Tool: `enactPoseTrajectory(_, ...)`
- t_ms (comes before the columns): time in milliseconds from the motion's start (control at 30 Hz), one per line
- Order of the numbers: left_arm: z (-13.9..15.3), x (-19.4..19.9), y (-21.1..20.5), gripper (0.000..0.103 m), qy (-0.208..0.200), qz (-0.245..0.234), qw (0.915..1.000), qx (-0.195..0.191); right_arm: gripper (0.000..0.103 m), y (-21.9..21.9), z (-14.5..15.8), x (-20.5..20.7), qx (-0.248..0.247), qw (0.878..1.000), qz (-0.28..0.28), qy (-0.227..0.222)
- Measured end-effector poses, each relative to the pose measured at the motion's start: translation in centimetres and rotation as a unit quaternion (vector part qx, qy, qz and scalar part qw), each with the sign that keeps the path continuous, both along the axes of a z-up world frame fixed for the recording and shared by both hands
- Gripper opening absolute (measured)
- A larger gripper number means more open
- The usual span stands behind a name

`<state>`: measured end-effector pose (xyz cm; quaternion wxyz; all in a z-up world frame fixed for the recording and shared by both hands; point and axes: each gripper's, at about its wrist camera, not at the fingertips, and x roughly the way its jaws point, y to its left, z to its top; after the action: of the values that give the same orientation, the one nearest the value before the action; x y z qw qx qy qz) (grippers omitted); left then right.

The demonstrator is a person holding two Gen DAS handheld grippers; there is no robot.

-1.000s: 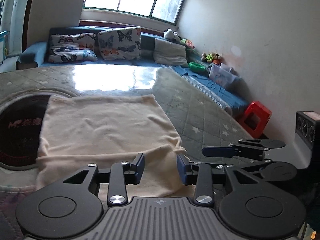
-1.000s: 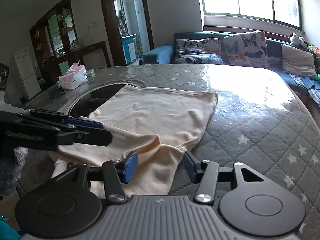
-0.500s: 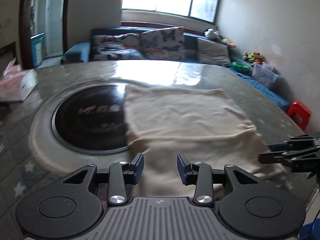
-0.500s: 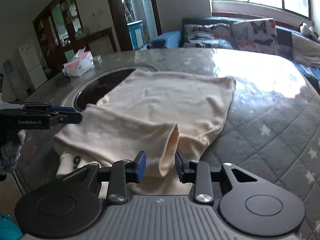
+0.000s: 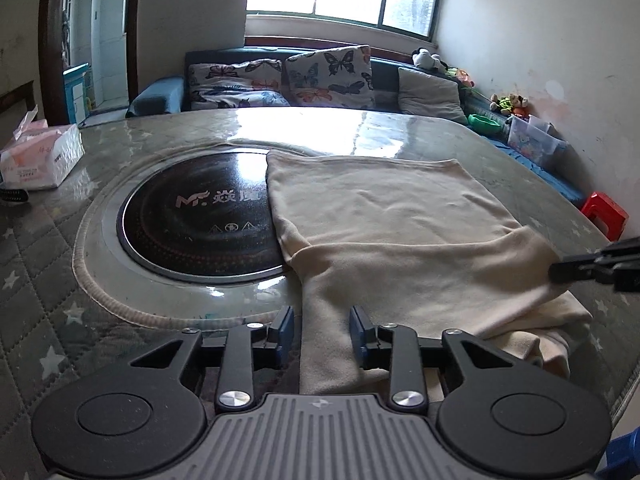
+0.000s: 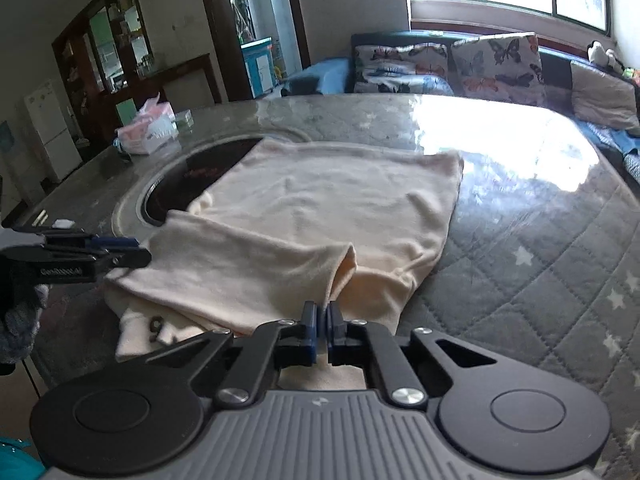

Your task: Fold clothes

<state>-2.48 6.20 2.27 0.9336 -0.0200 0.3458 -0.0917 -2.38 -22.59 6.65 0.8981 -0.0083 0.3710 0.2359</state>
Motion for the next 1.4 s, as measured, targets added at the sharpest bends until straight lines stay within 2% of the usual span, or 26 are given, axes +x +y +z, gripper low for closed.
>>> enactPoseTrajectory(133, 0.0, 0.1, 0.2, 0.033, -0.001, -0.001, 1.0, 0.007, 0.005, 0.2, -0.1, -0.5, -0.012, 1.0, 0.008, 0.01)
enactPoseTrajectory(200, 0.3, 0.1, 0.3, 0.033, -0.003, 0.002, 0.9999, 0.01, 0.006, 0.1, -1.3, -0.1, -0.02, 0.999, 0.001, 0.026)
enactPoseTrajectory(333, 1.6, 0.1, 0.4, 0.033, -0.02, 0.002, 0.9998, 0.008, 0.01, -0.2, -0.3, -0.4, -0.021, 1.0, -0.01, -0.005)
enactPoseTrajectory(500, 2.3, 1.7, -1.0, 0.033, -0.03, -0.012, 0.9995, 0.002, 0.011, 1.1, 0.6, 0.7, -0.023, 0.999, 0.011, -0.031)
enactPoseTrajectory(667, 1.4, 3.6, -3.0, 0.033, -0.021, -0.035, 0.9992, 0.006, 0.011, 2.9, -0.7, 2.0, -0.038, 0.998, 0.03, -0.033)
enactPoseTrajectory(833, -0.4, 4.8, -3.0, 0.033, -0.005, -0.028, 0.9995, 0.016, 0.01, 2.3, -2.3, 2.5, -0.054, 0.998, 0.023, -0.028)
enactPoseTrajectory(1000, -0.6, 4.5, -3.0, 0.033, -0.009, -0.031, 0.9993, 0.017, 0.012, 1.2, -1.6, 1.4, -0.045, 0.998, 0.024, -0.038)
enactPoseTrajectory(1133, -0.5, 4.2, -3.2, 0.034, -0.013, -0.033, 0.999, 0.028, 0.026, 1.5, -1.0, 0.0, -0.041, 0.997, 0.049, -0.052)
enactPoseTrajectory(1300, 0.3, 2.7, -3.5, 0.034, -0.022, -0.044, 0.9981, 0.036, 0.026, 2.3, -2.2, -1.2, -0.075, 0.993, 0.077, -0.053)
enactPoseTrajectory(1400, 0.9, 1.4, -3.8, 0.034, -0.03, -0.063, 0.997, 0.035, 0.026, 2.2, -1.5, -1.7, -0.073, 0.992, 0.081, -0.06)
